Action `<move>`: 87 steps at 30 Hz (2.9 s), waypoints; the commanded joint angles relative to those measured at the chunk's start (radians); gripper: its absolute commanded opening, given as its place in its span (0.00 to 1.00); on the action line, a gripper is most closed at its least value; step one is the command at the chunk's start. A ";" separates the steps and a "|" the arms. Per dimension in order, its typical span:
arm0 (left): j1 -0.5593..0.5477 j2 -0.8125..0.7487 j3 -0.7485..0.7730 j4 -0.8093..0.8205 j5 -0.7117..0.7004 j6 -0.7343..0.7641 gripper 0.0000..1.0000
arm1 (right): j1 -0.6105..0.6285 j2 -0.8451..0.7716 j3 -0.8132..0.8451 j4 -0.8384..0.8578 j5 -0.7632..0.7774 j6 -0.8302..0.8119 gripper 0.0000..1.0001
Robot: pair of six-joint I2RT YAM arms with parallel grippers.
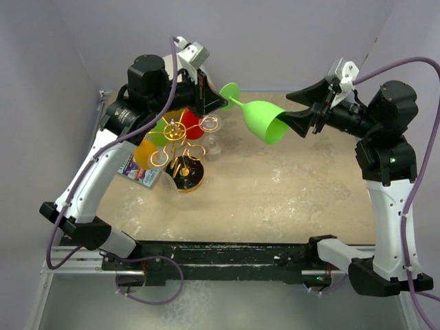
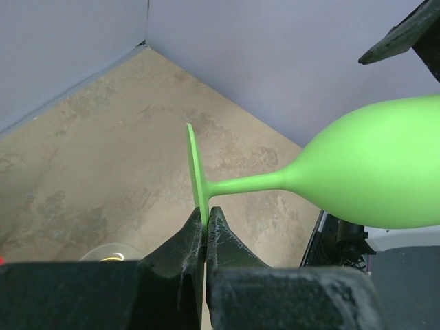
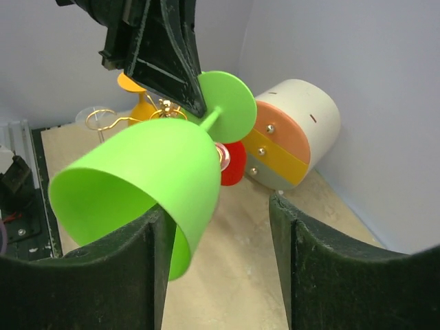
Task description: Place the wine glass upside down on the wine glass rack
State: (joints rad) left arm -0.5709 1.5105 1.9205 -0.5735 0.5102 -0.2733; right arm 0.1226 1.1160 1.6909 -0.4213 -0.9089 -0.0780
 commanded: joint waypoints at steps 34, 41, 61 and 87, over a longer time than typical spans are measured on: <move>-0.029 -0.495 -0.342 -0.439 -0.233 1.207 0.00 | -0.239 -0.127 -0.085 -0.168 -0.058 -0.069 0.86; -0.029 -0.497 -0.355 -0.483 -0.193 1.357 0.00 | -0.239 -0.131 -0.093 -0.193 -0.053 -0.094 0.86; -0.041 -0.435 -0.467 -0.273 -0.340 1.481 0.00 | -0.238 -0.131 -0.111 -0.201 -0.066 -0.121 0.87; -0.075 -0.422 -0.535 -0.182 -0.302 1.512 0.00 | -0.239 -0.136 -0.121 -0.200 -0.067 -0.122 0.88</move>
State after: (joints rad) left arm -0.6365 1.0874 1.3888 -0.8162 0.1596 1.2255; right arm -0.1127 0.9878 1.5650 -0.6365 -0.9771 -0.1875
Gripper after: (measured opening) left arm 0.017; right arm 0.878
